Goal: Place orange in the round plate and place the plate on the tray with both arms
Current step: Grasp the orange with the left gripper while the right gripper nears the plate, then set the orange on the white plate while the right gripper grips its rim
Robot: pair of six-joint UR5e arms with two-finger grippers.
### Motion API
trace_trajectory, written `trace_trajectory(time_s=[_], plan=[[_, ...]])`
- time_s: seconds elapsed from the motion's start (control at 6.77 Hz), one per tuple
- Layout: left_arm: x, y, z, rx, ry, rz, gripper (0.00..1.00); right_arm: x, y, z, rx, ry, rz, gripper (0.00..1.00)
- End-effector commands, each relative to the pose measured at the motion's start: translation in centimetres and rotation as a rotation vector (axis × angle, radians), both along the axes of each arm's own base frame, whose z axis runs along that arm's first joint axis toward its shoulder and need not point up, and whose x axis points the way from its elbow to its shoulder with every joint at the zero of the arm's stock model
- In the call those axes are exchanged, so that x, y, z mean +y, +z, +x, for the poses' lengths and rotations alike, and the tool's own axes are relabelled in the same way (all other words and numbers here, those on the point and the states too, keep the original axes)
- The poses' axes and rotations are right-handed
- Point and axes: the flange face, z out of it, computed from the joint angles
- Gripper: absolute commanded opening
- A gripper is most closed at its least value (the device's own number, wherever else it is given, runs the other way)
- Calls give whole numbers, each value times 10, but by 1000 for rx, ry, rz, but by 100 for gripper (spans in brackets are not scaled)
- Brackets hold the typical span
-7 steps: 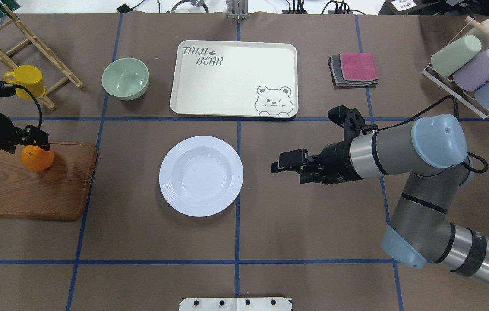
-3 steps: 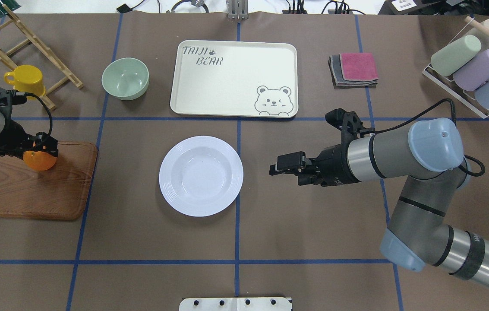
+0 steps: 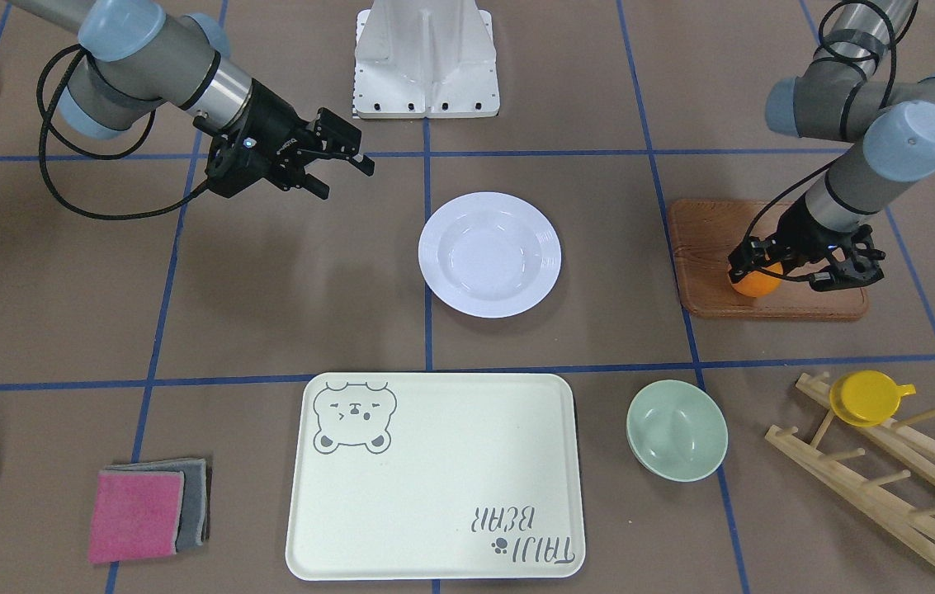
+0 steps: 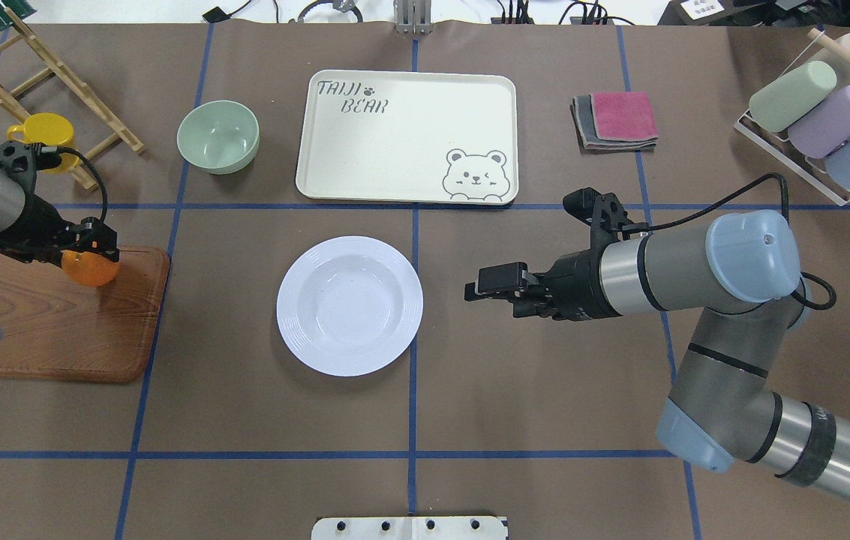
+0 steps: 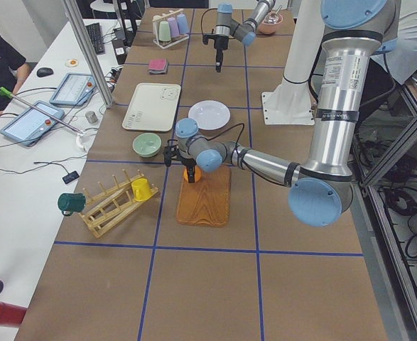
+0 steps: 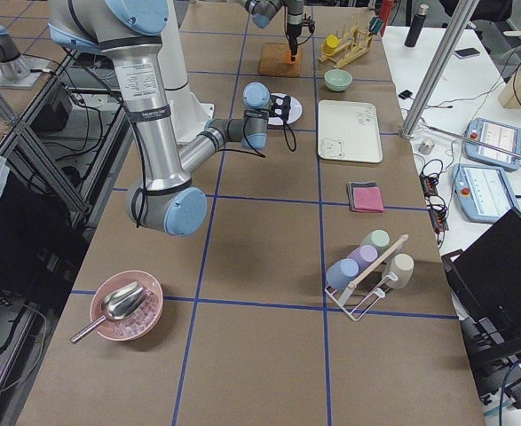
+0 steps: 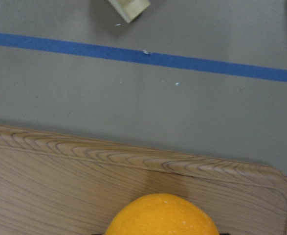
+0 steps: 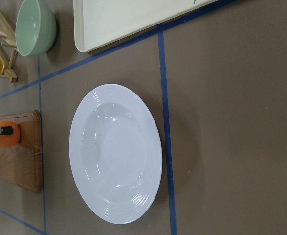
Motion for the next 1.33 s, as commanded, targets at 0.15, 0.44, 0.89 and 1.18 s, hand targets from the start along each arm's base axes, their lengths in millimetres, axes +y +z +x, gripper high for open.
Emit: trace_trajectory(time_s=[0.15, 0.44, 0.89, 1.18], plan=[[-16, -133, 93, 83, -50, -95, 80, -27, 13, -60, -120, 97, -25, 100], [17, -199, 167, 115, -80, -131, 80, -27, 20, -78, -100, 123, -37, 100], [62, -251, 234, 112, -72, -135, 82, -21, 22, -116, -81, 146, -65, 100], [60, -248, 234, 104, -85, -125, 84, -16, 22, -120, -83, 142, -78, 100]])
